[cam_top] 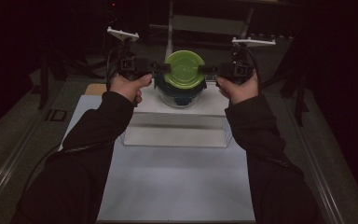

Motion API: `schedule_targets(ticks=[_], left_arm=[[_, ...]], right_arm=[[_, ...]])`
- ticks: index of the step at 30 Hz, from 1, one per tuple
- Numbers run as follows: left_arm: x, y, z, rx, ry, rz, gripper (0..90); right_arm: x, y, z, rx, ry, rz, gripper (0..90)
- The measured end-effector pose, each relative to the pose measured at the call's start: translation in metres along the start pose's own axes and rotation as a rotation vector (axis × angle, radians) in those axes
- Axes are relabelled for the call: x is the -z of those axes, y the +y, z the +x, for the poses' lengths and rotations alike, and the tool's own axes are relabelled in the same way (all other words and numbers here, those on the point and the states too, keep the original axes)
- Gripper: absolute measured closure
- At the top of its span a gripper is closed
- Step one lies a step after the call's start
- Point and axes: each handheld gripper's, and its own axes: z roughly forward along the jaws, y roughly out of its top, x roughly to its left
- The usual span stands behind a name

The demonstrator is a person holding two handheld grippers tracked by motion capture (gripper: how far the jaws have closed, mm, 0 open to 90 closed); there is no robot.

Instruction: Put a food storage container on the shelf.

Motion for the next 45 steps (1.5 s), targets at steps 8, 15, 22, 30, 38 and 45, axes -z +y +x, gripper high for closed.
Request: schedule_targets(ticks=[8, 15, 22, 30, 38, 45], left_arm=[[-0.007, 0.004, 0.006, -0.006, -0.013, -0.021, 66.9], [-0.011, 0.008, 0.006, -0.037, 0.040, -0.036, 51.9], [-0.009, 0.006, 0.003, -0.074, 0.053, -0.053, 31.7], [0.003, -0.006, -0.006, -0.162, -0.011, -0.098, 11.1], [0.015, -0.025, -0.008, -0.240, -0.081, -0.091, 0.4], [0.016, -0.047, -0.015, -0.341, -0.097, -0.084, 0.4]], right_arm=[[-0.006, 0.003, -0.006, -0.025, -0.014, -0.016, 68.7], [-0.014, 0.005, -0.009, -0.011, -0.026, -0.027, 56.2], [-0.015, 0.006, -0.011, -0.022, 0.004, -0.040, 44.9], [-0.010, 0.004, -0.008, 0.027, 0.030, -0.063, 28.1], [0.002, -0.007, -0.003, 0.090, 0.083, -0.064, 17.2], [0.011, -0.022, 0.002, 0.131, 0.092, -0.069, 17.3]])
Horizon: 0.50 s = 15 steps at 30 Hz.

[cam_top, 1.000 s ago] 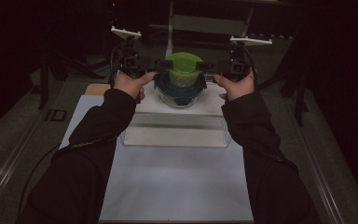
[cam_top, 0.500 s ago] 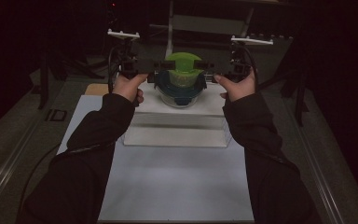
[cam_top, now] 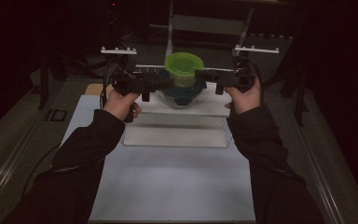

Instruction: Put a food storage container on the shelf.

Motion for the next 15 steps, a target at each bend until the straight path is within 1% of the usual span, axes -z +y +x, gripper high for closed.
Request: schedule_targets(ticks=[1, 3, 5, 8, 12, 15], left_arm=[[0.000, -0.003, -0.002, -0.016, 0.004, 0.004, 0.4], [0.000, -0.008, -0.006, -0.029, 0.006, 0.009, 0.4], [0.001, -0.013, -0.009, -0.028, -0.004, 0.013, 0.4], [0.003, -0.020, -0.014, -0.045, -0.004, 0.011, 0.4], [0.008, -0.031, -0.020, -0.052, -0.031, 0.007, 0.4], [0.009, -0.042, -0.023, -0.064, -0.038, 0.022, 0.5]], right_arm=[[0.002, -0.002, 0.001, 0.006, -0.002, -0.001, 17.6], [0.005, -0.007, 0.001, 0.008, 0.004, -0.003, 17.7], [0.007, -0.013, 0.001, 0.007, 0.012, -0.001, 17.8], [0.010, -0.023, 0.002, 0.015, 0.023, 0.006, 17.8], [0.012, -0.039, 0.006, 0.026, 0.042, 0.015, 17.8], [0.010, -0.052, 0.007, 0.025, 0.059, 0.023, 17.8]])
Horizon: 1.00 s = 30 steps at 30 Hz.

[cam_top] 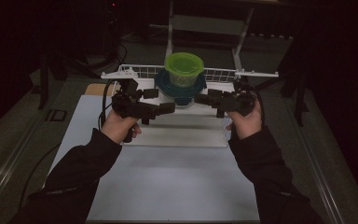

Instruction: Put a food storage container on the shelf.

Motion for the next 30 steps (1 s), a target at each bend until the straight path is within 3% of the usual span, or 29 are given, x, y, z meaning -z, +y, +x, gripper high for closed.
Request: schedule_targets(ticks=[11, 17, 30], left_arm=[[-0.002, -0.037, -0.010, -0.035, -0.023, 0.031, 0.5], [-0.006, -0.057, -0.012, -0.030, -0.033, 0.049, 0.5], [-0.012, -0.098, -0.016, -0.062, -0.050, 0.093, 0.5]], right_arm=[[0.001, -0.049, -0.007, 0.031, -0.004, 0.009, 17.3], [0.005, -0.074, -0.018, -0.006, 0.015, 0.012, 17.3], [0.008, -0.116, -0.034, -0.031, 0.021, 0.038, 15.9]])
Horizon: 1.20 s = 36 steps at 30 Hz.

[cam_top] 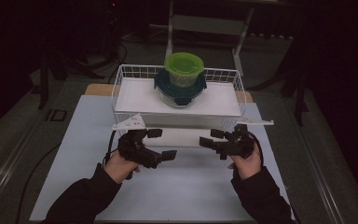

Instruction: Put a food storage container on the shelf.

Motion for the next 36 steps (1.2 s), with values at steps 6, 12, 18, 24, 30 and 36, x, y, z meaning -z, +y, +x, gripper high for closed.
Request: schedule_targets(ticks=[6, 12, 18, 24, 30, 36], left_arm=[[-0.004, -0.018, -0.002, 0.004, -0.014, 0.019, 0.5], [-0.007, -0.037, -0.001, 0.008, -0.016, 0.040, 0.5], [-0.011, -0.057, 0.001, 0.022, -0.017, 0.065, 0.5], [-0.012, -0.075, 0.001, 0.016, -0.010, 0.086, 0.5], [-0.013, -0.094, 0.002, 0.036, -0.011, 0.098, 0.5], [-0.016, -0.110, 0.003, 0.040, 0.004, 0.119, 0.5]], right_arm=[[0.000, -0.019, -0.008, -0.014, -0.002, 0.012, 15.9], [0.001, -0.037, -0.013, -0.019, -0.013, 0.024, 15.9], [0.003, -0.054, -0.017, -0.030, -0.017, 0.045, 15.9], [0.008, -0.065, -0.020, -0.037, -0.030, 0.050, 15.7], [0.014, -0.079, -0.026, -0.051, -0.035, 0.055, 15.6], [0.020, -0.089, -0.028, -0.050, -0.083, 0.061, 15.6]])
